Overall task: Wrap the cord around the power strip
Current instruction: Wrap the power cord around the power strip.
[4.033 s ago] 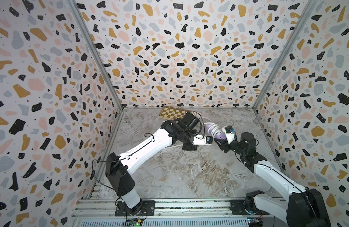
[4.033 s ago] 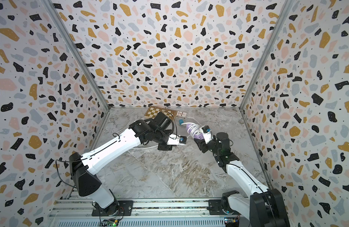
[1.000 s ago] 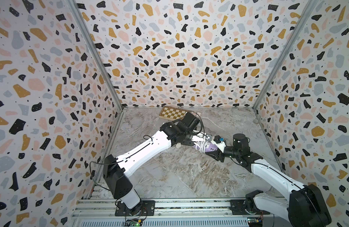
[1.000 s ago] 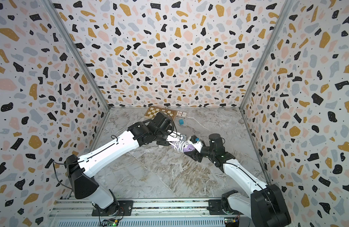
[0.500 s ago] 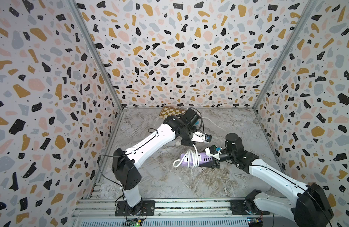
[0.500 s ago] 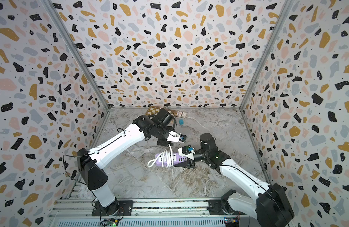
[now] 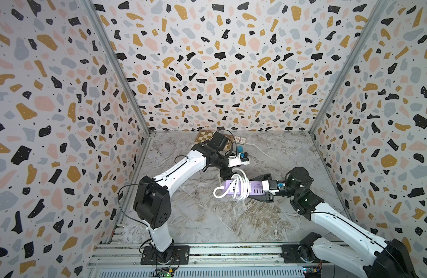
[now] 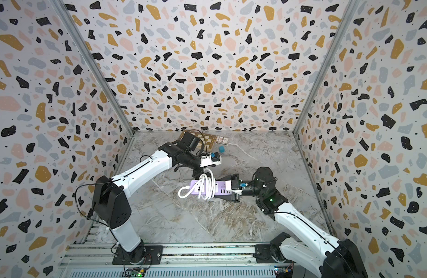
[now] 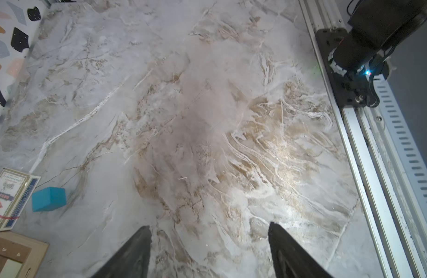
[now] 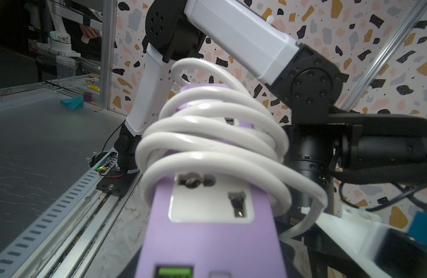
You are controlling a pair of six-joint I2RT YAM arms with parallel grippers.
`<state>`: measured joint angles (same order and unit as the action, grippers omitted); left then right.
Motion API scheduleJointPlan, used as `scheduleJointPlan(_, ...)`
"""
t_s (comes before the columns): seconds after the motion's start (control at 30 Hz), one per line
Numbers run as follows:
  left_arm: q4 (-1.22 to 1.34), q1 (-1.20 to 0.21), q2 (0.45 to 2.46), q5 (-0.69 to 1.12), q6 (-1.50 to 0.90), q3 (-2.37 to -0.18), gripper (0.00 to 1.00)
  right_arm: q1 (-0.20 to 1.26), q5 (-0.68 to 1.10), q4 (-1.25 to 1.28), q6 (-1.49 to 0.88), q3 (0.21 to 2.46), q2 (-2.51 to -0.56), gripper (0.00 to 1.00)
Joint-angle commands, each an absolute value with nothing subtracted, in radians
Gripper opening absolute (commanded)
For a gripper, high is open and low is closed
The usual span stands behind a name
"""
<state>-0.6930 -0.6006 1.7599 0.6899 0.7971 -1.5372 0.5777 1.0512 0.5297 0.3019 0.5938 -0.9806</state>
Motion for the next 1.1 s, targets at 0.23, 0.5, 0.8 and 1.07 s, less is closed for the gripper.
scheduleJointPlan(0.23, -0.394, -0.582, 1.673, 0.848, 0.602, -1.332, 0.76, 0.531, 1.018, 0.752, 0.156, 0.596, -0.947, 0.00)
scheduleJointPlan(0.5, -0.221, -0.566, 1.637, 0.851, 0.492, -1.169, 0.64, 0.492, 0.910, 0.902, 0.032, 0.546, -0.927, 0.00)
scheduleJointPlan(0.8, -0.101, -0.564, 1.652, 0.877, 0.413, -1.095, 0.33, 0.467, 0.755, 0.920, -0.028, 0.512, -0.908, 0.00)
scheduleJointPlan(1.07, -0.173, -0.570, 1.646, 0.807, 0.413, -1.122, 0.00, 0.438, 0.473, 0.873, -0.080, 0.469, -0.876, 0.00)
